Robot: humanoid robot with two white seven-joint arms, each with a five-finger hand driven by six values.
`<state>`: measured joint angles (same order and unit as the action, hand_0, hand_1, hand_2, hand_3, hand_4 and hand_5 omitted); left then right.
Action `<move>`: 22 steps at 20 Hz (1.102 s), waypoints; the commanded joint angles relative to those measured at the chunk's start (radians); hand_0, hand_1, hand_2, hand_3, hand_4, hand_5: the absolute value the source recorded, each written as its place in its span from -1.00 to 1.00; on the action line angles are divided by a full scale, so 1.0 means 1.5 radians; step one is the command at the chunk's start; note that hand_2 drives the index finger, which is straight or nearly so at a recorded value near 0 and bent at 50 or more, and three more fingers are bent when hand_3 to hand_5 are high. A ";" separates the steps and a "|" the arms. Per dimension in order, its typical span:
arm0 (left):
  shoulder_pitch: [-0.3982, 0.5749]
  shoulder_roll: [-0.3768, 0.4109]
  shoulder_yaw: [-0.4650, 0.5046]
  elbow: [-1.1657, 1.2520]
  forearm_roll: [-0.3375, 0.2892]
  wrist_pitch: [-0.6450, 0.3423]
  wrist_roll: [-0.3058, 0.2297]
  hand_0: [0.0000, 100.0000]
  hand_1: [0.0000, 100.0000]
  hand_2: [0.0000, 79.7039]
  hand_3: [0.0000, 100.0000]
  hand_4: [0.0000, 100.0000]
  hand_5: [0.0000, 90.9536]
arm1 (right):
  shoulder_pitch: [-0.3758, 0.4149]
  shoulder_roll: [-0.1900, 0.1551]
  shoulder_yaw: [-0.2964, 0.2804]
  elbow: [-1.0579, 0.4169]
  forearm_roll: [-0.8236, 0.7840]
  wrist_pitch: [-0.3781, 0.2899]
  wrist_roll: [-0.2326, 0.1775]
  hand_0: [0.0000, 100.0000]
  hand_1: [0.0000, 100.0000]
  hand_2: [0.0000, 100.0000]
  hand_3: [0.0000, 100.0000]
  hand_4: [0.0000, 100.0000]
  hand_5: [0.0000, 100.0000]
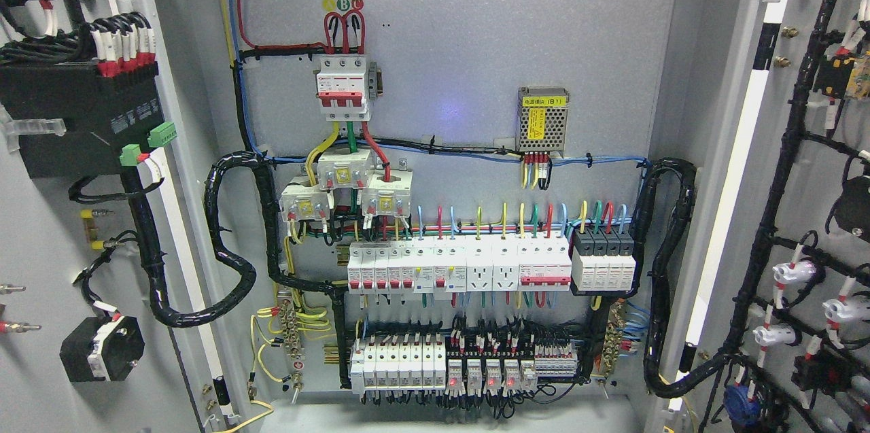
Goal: Open door with both hands
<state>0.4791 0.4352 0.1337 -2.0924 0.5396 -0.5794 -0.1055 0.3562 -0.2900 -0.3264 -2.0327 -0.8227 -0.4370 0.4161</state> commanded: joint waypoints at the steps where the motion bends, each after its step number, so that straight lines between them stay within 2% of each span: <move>1: 0.010 0.039 0.079 0.012 0.048 0.007 -0.001 -1.00 -1.00 -1.00 -1.00 -1.00 -1.00 | 0.002 0.001 -0.034 0.008 -0.001 -0.001 0.001 -0.61 -1.00 -1.00 -1.00 -1.00 -1.00; 4: 0.011 0.046 0.095 0.029 0.055 0.007 -0.001 -1.00 -1.00 -1.00 -1.00 -1.00 -1.00 | 0.004 -0.001 -0.035 0.008 -0.001 -0.002 0.001 -0.61 -1.00 -1.00 -1.00 -1.00 -1.00; 10: 0.020 0.081 0.127 0.051 0.103 0.007 -0.001 -1.00 -1.00 -1.00 -1.00 -1.00 -1.00 | 0.013 -0.003 -0.049 0.013 -0.001 -0.003 0.002 -0.61 -1.00 -1.00 -1.00 -1.00 -1.00; 22: 0.020 0.117 0.144 0.105 0.144 0.006 -0.001 -1.00 -1.00 -1.00 -1.00 -1.00 -1.00 | 0.037 0.002 -0.065 0.013 -0.002 -0.003 0.001 -0.61 -1.00 -1.00 -1.00 -1.00 -1.00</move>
<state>0.5077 0.5552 0.3011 -1.9956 0.7248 -0.5692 -0.1074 0.3935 -0.2907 -0.3959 -2.0158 -0.8244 -0.4416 0.4168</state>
